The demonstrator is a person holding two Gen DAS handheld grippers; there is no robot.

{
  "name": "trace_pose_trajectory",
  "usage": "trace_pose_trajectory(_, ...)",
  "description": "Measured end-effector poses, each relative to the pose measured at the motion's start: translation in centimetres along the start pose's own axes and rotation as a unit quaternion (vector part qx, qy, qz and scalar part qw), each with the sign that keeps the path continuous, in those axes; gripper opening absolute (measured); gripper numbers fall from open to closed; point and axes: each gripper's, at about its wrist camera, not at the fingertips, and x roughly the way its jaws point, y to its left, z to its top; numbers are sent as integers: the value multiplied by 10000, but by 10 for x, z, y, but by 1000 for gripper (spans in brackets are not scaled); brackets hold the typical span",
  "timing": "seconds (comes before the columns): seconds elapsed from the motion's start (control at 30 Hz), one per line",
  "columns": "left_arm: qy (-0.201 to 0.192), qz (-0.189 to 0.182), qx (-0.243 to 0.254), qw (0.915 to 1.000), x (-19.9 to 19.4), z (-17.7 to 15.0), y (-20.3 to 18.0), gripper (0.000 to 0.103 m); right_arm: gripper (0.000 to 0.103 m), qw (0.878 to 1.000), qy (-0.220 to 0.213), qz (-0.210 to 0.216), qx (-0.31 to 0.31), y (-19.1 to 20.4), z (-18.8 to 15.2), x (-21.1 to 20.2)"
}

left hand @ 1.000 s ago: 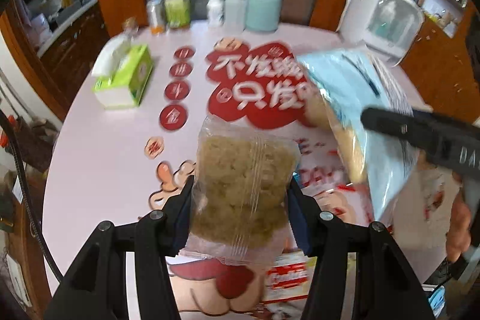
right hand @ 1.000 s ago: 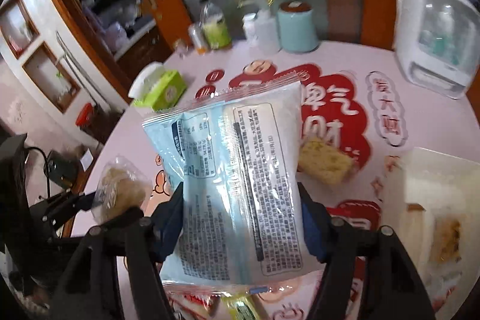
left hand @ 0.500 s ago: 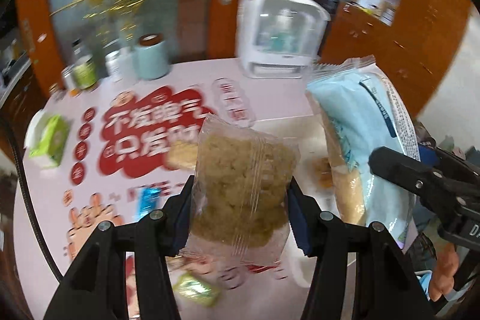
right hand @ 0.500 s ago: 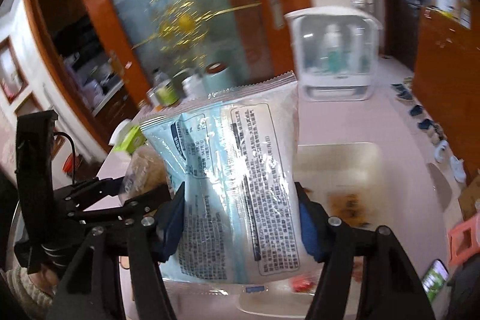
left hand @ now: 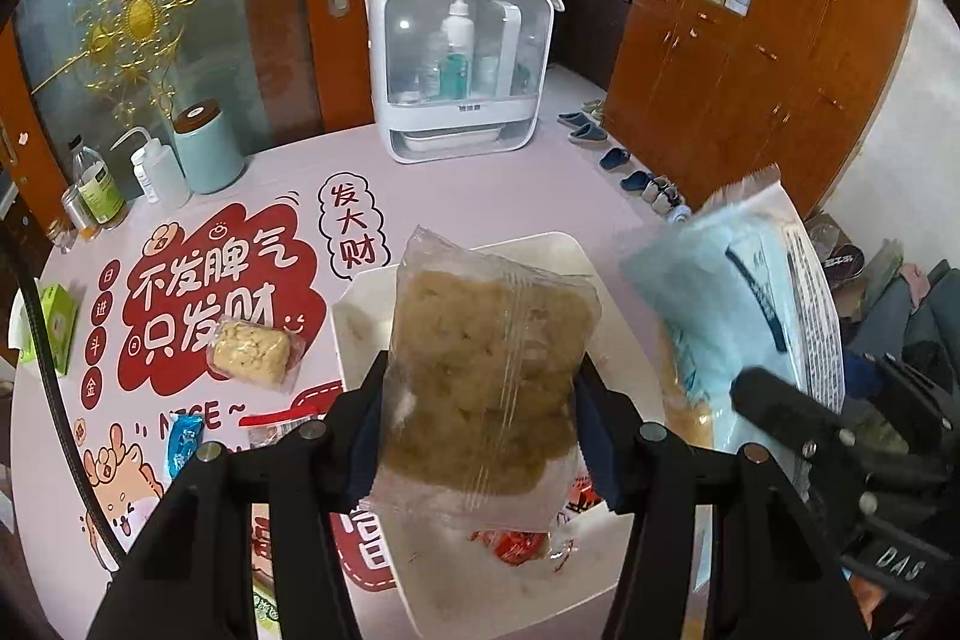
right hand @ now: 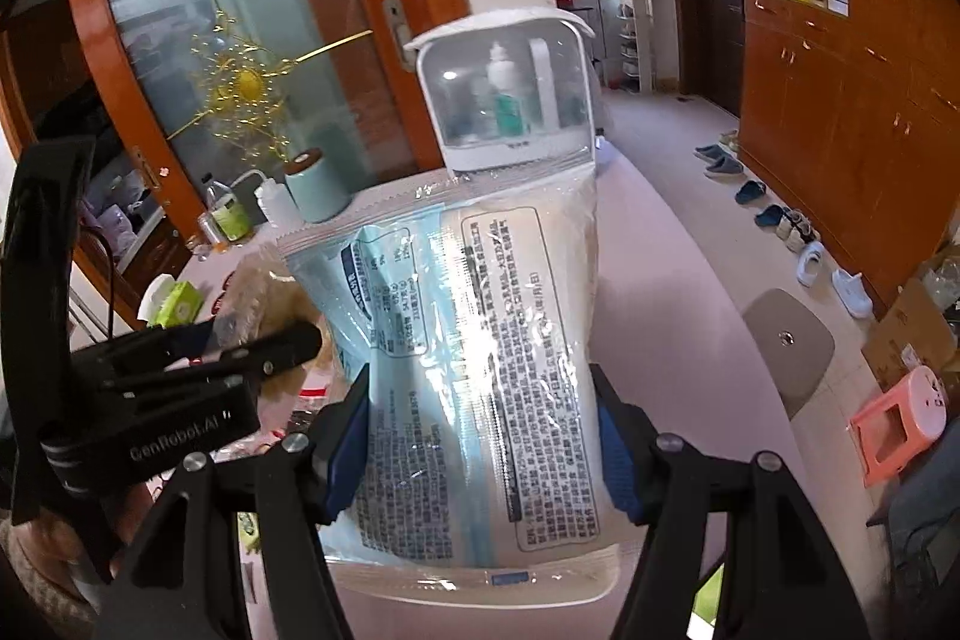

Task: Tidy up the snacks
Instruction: 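Lift both held packs and carry them toward the white tray, then open both tools over the white tray to drop the packs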

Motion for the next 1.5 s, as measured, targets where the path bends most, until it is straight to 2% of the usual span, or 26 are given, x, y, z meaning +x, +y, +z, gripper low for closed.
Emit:
trace_pose_trajectory(0.43,277,434,40,9987,38,14,-14,55,66,9979,515,333,185,-25,-7,39)
trace_pose_trajectory(0.6,359,599,112,9975,46,14,-12,57,72,9938,845,563,445,-28,-15,58)
trace_pose_trajectory(0.67,411,557,103,9975,49,14,-9,70,75,9929,942,504,515,-29,-20,65)
trace_pose_trajectory(0.7,392,515,42,9979,49,15,-6,84,81,9922,1001,496,555,-29,-22,69)
trace_pose_trajectory(0.73,341,428,-15,9985,47,15,-3,94,84,9913,1054,527,589,-29,-24,72)
trace_pose_trajectory(0.77,287,342,-58,9990,46,16,-1,95,89,9909,1068,562,597,-28,-26,73)
trace_pose_trajectory(1.07,212,272,-329,9989,33,14,16,95,90,9915,1085,604,381,-11,-30,66)
trace_pose_trajectory(1.5,-106,406,-488,9979,-21,-8,53,96,90,9928,971,694,-53,39,-33,49)
